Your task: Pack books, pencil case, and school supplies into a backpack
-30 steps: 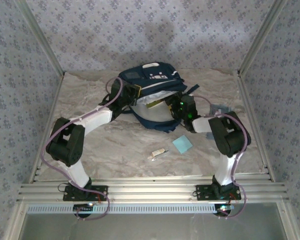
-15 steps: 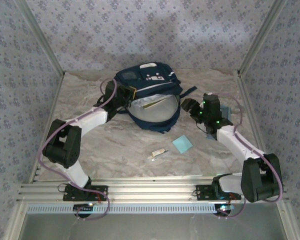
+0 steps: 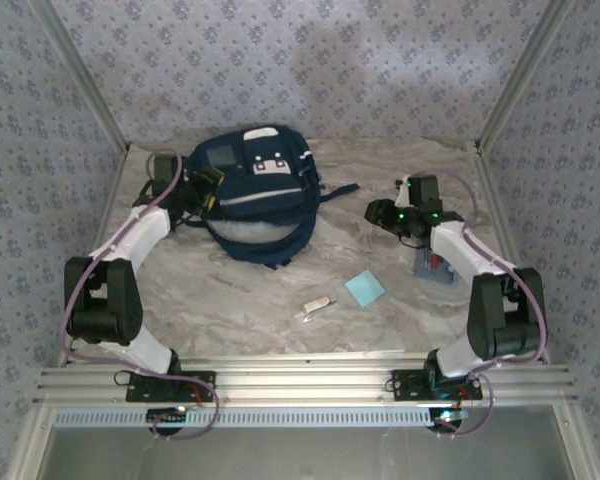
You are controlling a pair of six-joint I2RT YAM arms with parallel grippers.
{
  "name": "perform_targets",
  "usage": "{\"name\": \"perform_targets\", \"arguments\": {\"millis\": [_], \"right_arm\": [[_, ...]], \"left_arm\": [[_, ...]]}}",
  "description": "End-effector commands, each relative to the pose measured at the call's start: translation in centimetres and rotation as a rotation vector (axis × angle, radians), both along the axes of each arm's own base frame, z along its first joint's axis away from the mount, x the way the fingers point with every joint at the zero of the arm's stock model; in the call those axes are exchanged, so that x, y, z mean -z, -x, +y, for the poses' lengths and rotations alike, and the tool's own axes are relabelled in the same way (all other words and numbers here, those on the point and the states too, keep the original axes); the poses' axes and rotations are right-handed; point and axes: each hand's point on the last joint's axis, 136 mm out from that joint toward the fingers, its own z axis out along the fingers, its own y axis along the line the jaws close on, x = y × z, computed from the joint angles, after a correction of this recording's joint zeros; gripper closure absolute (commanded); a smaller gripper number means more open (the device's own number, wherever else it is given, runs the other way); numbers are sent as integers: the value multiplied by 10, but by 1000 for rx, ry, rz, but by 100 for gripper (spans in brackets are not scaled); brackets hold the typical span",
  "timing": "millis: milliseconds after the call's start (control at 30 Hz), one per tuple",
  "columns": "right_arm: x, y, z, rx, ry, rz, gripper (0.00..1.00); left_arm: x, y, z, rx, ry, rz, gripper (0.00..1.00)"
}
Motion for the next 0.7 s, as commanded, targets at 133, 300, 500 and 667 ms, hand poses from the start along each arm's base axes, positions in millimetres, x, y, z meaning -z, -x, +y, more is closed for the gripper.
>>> {"name": "perform_targets", "arguments": {"millis": [133, 300, 500, 667], "right_arm": [[4, -31, 51, -153, 18, -29, 46], [9, -73, 69, -111, -34, 10, 53], [17, -105, 102, -169, -66, -11, 52], [33, -109, 138, -207, -62, 20, 48]], "left_arm": [[-15, 34, 34, 69, -198, 20, 21], [-6, 25, 61, 14, -273, 28, 20], [25, -11, 60, 72, -296, 58, 20], [54, -37, 41, 161, -282, 96, 21]]}}
